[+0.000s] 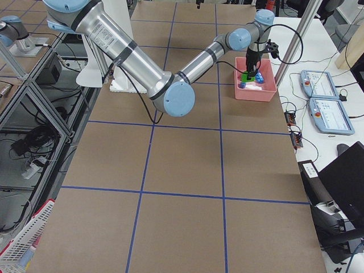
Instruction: Put all blocks into box
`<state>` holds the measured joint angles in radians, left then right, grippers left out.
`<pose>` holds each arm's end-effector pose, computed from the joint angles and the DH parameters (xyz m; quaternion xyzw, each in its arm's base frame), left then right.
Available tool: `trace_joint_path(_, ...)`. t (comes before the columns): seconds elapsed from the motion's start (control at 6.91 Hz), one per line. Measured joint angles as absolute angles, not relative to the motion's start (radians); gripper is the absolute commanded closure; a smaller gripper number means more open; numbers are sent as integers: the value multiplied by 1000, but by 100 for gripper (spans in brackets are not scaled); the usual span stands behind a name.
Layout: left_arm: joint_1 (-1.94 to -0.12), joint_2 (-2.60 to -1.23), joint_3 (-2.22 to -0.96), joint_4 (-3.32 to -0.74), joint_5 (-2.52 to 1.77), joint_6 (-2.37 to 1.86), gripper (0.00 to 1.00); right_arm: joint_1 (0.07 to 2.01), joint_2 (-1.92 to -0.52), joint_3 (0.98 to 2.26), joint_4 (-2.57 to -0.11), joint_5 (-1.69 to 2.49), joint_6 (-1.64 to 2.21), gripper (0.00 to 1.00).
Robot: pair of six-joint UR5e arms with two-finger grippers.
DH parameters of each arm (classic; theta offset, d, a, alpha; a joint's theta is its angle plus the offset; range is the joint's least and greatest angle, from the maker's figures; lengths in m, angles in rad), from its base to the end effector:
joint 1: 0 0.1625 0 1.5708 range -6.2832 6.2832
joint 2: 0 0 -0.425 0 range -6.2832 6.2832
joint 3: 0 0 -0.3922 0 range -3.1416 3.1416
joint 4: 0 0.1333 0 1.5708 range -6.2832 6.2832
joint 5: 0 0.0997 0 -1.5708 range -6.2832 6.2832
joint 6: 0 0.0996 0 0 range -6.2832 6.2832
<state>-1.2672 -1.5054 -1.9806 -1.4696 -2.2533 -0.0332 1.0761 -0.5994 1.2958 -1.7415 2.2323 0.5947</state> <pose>0.0693 -0.4570 0.5052 0.0570 0.3467 0.1663 0.9214 -0.3056 -0.7185 0.1686 0.0477 -0.3956 -0.0386 0.9164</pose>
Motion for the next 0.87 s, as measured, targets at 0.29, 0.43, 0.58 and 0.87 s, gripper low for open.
trace_joint_path(0.29,-1271,-1504,-1970,-1470,-2265,-24,0,1016,-477,1124,-1676,2159,549,100)
trace_joint_path(0.43,-1271,-1504,-1965,-1470,-2266,-24,0,992,-412,1004,-1597,2128,539,100)
trace_joint_path(0.58,-1272,-1503,-1962,-1470,-2267,-25,0,965,-350,877,-1493,2087,538,100)
trace_joint_path(0.87,-1272,-1503,-1961,-1471,-2269,-28,0,916,-277,664,-1261,1989,542,100)
